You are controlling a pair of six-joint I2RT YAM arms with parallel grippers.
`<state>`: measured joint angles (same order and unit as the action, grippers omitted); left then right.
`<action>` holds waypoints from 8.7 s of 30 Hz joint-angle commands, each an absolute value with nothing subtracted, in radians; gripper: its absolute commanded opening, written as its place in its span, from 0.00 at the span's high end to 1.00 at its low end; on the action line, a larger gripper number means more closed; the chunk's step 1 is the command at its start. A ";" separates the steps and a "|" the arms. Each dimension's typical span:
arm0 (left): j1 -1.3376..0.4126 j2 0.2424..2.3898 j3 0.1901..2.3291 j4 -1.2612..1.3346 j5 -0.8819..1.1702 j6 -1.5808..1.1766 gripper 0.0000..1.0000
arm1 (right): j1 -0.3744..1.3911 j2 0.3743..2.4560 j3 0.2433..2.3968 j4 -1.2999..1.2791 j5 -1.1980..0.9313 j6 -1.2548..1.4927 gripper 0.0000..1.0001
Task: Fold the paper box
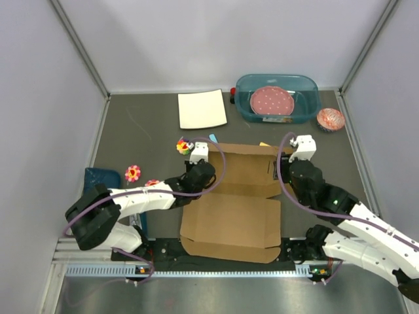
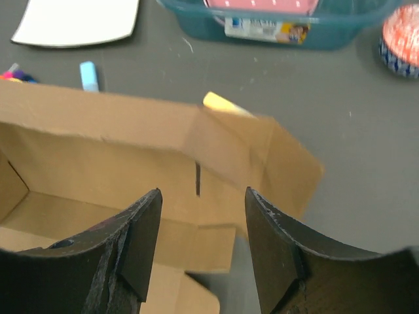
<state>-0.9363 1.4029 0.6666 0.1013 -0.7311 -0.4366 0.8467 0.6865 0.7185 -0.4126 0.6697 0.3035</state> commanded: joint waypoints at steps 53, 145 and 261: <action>-0.914 1.401 0.670 -0.112 -0.762 -0.540 1.00 | 0.695 0.931 0.429 -0.221 0.540 0.624 0.43; -0.956 1.371 0.689 -0.132 -0.762 -0.472 1.00 | 0.739 1.200 0.825 -0.156 0.770 0.141 0.63; -0.956 1.319 0.607 0.020 -0.816 -0.357 1.00 | 0.184 0.545 0.325 -0.029 -0.280 0.672 0.38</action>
<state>-0.9569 1.3281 0.5892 0.1078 -0.8104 -0.3851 0.1917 0.5823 0.3080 -0.0956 -0.1909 0.6754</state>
